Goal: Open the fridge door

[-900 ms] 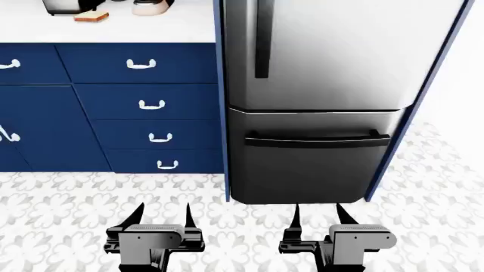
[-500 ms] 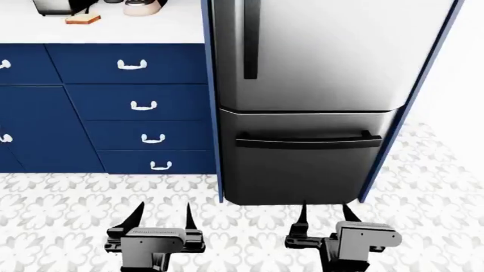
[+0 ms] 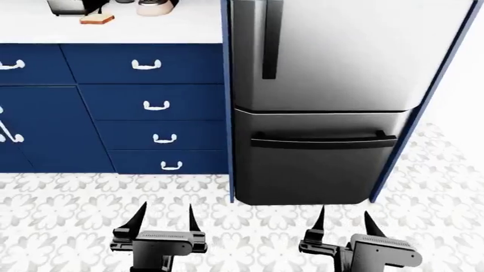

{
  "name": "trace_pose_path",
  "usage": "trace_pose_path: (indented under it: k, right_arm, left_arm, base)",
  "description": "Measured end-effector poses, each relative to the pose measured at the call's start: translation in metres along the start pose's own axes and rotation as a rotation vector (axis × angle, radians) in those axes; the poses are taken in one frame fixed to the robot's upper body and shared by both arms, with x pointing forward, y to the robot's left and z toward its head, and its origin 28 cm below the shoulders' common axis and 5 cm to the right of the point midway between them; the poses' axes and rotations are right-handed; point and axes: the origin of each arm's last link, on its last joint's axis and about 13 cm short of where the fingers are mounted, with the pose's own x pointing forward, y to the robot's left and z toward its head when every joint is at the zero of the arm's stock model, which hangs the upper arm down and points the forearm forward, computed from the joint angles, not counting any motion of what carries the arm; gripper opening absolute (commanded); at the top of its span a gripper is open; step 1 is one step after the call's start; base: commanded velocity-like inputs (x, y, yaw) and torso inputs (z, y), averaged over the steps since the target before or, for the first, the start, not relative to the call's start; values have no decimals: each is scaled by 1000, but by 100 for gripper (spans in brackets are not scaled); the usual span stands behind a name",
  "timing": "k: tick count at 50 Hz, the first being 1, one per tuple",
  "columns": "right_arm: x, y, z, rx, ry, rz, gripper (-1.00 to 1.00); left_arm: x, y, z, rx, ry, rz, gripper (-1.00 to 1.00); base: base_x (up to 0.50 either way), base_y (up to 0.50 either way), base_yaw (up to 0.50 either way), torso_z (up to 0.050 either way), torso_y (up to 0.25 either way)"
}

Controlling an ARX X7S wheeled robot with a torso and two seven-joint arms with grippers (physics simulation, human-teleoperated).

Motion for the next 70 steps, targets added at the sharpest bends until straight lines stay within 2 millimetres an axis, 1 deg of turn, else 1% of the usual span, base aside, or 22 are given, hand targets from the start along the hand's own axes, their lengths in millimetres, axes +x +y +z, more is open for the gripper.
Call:
trace_pose_path:
  k: [33, 49, 70]
  right_arm:
    - [-1, -2, 0, -1, -18, -20, 100]
    - [-1, -2, 0, 10, -22, -22, 100]
    - [-4, -3, 3, 10, -50, -10, 100]
  left_arm:
    - [4, 3, -8, 40, -15, 42, 100]
    - [4, 3, -8, 43, -18, 44, 100]
    - [3, 2, -8, 48, -24, 44, 100]
  base:
    - [0, 488, 0, 0, 0]
    - [15, 22, 0, 0, 0]
    - [500, 0, 0, 0, 0]
